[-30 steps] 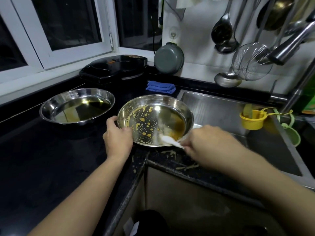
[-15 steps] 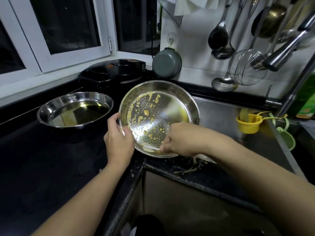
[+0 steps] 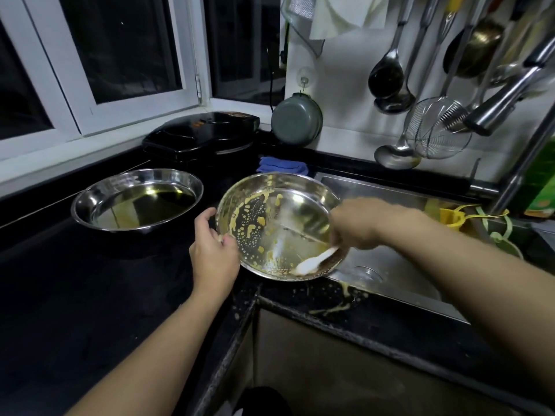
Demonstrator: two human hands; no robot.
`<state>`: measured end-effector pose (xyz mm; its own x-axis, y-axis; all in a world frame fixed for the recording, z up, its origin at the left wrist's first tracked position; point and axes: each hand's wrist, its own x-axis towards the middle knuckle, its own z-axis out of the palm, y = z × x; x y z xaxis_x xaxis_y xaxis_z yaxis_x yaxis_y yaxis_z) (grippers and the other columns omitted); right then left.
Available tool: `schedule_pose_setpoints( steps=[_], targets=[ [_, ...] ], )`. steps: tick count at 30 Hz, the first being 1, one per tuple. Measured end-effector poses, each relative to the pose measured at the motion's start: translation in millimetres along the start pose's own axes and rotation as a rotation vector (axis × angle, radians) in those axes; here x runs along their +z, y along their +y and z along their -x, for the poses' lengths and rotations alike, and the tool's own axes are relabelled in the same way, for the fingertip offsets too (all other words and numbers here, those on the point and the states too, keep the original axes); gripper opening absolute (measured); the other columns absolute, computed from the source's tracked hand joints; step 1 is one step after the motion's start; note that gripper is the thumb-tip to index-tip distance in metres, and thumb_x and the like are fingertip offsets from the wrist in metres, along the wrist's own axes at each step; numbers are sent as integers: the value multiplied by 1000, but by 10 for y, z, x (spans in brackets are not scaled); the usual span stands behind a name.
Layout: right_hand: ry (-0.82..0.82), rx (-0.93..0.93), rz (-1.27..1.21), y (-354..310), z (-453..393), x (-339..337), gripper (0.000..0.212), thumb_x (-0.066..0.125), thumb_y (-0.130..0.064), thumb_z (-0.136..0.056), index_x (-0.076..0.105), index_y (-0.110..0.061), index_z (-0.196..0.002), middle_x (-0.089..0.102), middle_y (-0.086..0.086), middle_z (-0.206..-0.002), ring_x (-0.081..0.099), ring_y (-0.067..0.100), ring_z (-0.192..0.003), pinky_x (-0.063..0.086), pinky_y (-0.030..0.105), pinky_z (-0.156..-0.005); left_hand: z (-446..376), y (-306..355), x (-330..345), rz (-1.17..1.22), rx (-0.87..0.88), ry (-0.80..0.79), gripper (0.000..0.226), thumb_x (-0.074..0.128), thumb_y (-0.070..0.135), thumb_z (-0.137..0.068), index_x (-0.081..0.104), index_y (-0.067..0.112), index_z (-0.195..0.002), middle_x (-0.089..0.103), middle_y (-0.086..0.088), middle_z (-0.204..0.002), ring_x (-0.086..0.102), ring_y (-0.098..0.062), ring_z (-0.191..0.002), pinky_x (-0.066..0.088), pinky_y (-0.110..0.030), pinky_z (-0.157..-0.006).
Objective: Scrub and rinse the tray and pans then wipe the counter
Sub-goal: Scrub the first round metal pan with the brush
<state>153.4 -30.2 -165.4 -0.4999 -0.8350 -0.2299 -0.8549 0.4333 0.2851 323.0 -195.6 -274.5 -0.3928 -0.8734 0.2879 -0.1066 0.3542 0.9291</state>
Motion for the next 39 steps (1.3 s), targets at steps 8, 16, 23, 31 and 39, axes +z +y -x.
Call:
schedule_pose_setpoints(
  steps=[8,16,23,31,39],
  targets=[
    [-47,-78,-12,117,29,-18,14,62,-26,-87,75,-24,-93,67,-7,-84,64,22,-78,57,34,-75,-30,-20,-2,-27,-30,2,51,51,5,-97,44,22,-144,56,1,-79,56,2,-79,44,-9,-72],
    [-65,-12,180,8,299,-149,21,53,-22,-92,69,-22,-107,68,5,-106,67,29,-94,54,34,-76,-27,-51,32,13,52,54,39,54,5,-95,54,21,-131,52,-1,-77,53,-11,-69,41,-8,-58],
    [-69,112,411,55,140,-484,22,50,-28,-99,63,-24,-116,65,2,-113,63,28,-97,47,35,-73,15,-33,33,14,49,20,39,53,4,-95,53,22,-130,49,3,-75,51,-3,-64,41,-8,-56],
    [-479,-28,326,-33,-51,-465,18,64,-26,-95,71,-11,-103,75,5,-103,72,21,-94,59,38,-87,-12,-50,36,3,32,31,37,54,4,-94,54,23,-126,50,4,-72,51,-4,-62,42,-16,-56],
    [-53,182,318,339,205,-316,12,57,-20,-92,66,-18,-99,68,8,-112,67,32,-97,54,33,-78,-107,-134,21,-35,-67,-10,30,59,5,-92,62,20,-118,58,3,-73,55,-5,-62,46,-21,-59]
  ],
)
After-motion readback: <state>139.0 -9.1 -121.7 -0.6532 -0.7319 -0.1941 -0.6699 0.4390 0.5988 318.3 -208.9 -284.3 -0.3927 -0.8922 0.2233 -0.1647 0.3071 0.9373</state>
